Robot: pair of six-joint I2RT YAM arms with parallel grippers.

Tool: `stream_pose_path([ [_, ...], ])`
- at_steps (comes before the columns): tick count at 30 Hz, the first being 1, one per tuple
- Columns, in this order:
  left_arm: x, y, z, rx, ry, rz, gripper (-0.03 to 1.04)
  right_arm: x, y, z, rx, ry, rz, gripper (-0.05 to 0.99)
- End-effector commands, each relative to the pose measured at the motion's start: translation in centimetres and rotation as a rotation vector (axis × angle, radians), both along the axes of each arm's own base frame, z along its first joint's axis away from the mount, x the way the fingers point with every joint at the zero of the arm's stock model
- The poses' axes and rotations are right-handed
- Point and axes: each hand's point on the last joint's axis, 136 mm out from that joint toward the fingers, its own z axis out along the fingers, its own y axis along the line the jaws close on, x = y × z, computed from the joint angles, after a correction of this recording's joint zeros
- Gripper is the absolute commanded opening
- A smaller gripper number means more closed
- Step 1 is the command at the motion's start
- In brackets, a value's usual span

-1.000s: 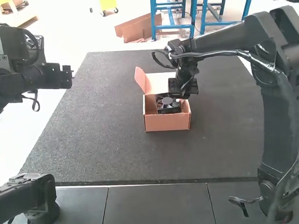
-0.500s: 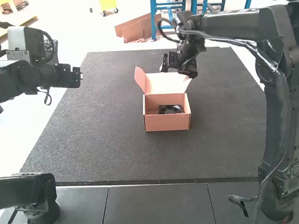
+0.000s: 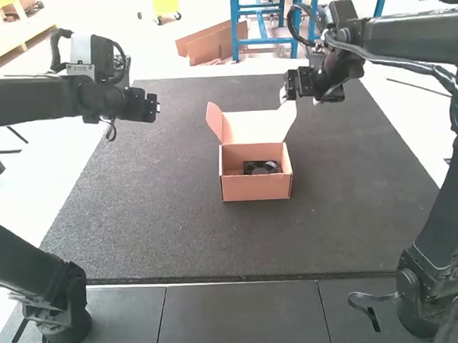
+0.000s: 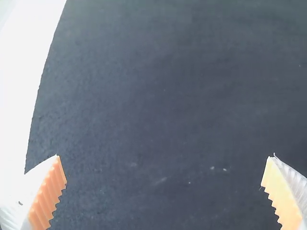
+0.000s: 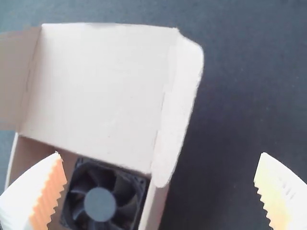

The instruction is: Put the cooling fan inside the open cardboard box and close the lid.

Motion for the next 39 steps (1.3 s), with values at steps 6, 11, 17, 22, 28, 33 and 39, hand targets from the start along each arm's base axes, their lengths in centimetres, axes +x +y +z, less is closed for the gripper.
stream_pose_path([
  [6,3.9,-1.9,-0.1,-0.004,-0.016,-0.014,0.97,1.8,0.2,0.9,0.036,-0.088,-0.011,0.91],
  [11,6.0,-2.1,-0.6,-0.003,-0.009,-0.003,0.97,3.1,0.4,0.5,0.037,-0.081,-0.009,0.91],
  [17,7.9,-2.6,-1.4,-0.008,0.002,0.0,0.97,4.4,0.9,0.6,0.046,-0.082,-0.003,0.9],
  [22,8.9,-4.6,-1.5,-0.016,0.0,-0.039,0.97,5.4,0.9,1.0,0.077,-0.076,0.005,0.9],
  [28,8.8,-8.8,-1.6,-0.063,0.022,-0.151,0.97,5.1,1.4,0.2,0.111,-0.005,0.031,0.9],
  [33,8.1,-11.8,-1.7,-0.077,0.03,-0.206,0.97,4.3,2.0,-0.6,0.182,0.082,0.056,0.9],
  [39,7.7,-13.0,-2.4,-0.108,0.056,-0.236,0.97,4.3,1.9,-0.9,0.178,0.089,0.059,0.88],
])
